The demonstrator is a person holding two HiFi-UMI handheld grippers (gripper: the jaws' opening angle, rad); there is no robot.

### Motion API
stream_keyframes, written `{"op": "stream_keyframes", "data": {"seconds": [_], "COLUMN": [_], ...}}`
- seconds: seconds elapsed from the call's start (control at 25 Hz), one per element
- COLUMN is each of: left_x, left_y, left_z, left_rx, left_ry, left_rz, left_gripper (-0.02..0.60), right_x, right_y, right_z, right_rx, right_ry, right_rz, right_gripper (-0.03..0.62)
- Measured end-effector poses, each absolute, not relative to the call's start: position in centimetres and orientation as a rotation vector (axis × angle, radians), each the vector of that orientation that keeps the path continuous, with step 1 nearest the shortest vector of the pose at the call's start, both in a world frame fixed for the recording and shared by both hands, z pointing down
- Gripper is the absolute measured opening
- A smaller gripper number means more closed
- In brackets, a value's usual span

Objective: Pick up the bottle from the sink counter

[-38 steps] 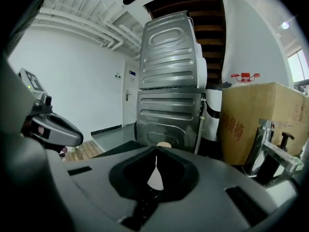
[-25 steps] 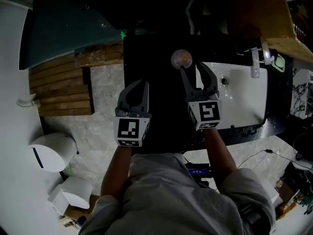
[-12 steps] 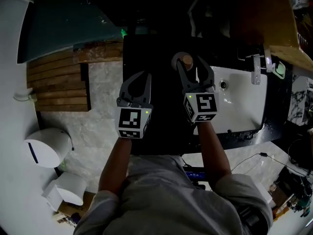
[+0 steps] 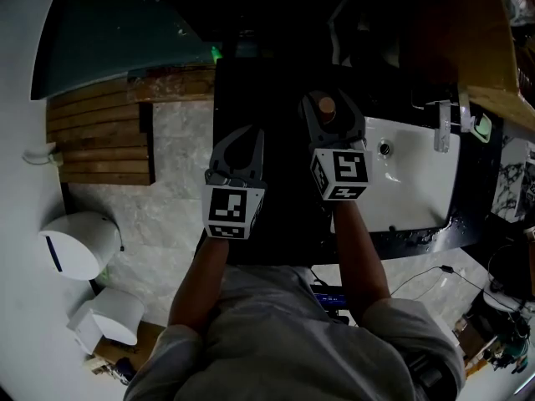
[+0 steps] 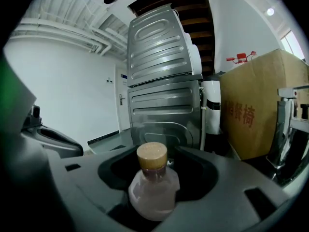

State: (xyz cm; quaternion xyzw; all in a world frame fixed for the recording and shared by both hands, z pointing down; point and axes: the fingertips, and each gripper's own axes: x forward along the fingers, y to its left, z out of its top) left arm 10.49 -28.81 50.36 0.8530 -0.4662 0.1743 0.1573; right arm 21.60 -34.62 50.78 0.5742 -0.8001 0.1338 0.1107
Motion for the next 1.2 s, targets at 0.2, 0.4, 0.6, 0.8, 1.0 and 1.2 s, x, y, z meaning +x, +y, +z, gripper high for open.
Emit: {"op": "stream_keyframes", "data": {"seconds": [0.2, 0.4, 0.6, 0.8, 1.0, 1.2], "left_x": [10.2, 9.9, 9.7, 9.6, 9.2, 9.1], "left_y": [-28.8, -28.9, -28.6, -28.3, -28.0, -27.6], "left_z": [50.6, 50.4, 50.6, 50.5, 50.0, 49.5], "left_rx": [2.422, 2.419, 2.412, 2.413, 2.419, 2.429], "left_ry": [-1.344, -1.354, -1.357, -1.355, -1.36, -1.361], "left_rz": [0.503, 0.499, 0.513, 0.517, 0.51, 0.502], "left_gripper": [0.012, 0.012, 0.012, 0.012, 0.012, 0.012], "right_x": [21.3, 21.5, 21.5, 21.5, 21.4, 21.2], "right_y": [-35.0, -35.2, -35.3, -35.2, -35.0, -35.0], "right_z": [51.1, 51.2, 51.3, 51.3, 51.2, 50.9], "right_rx": [1.686, 1.708, 1.737, 1.739, 1.725, 1.709], "right_ry": [-2.319, -2.274, -2.24, -2.227, -2.221, -2.227], "right_rz": [0.364, 0.334, 0.31, 0.287, 0.265, 0.239], "right_gripper": [0.212, 0.209, 0.206, 0.194, 0.169, 0.138]}}
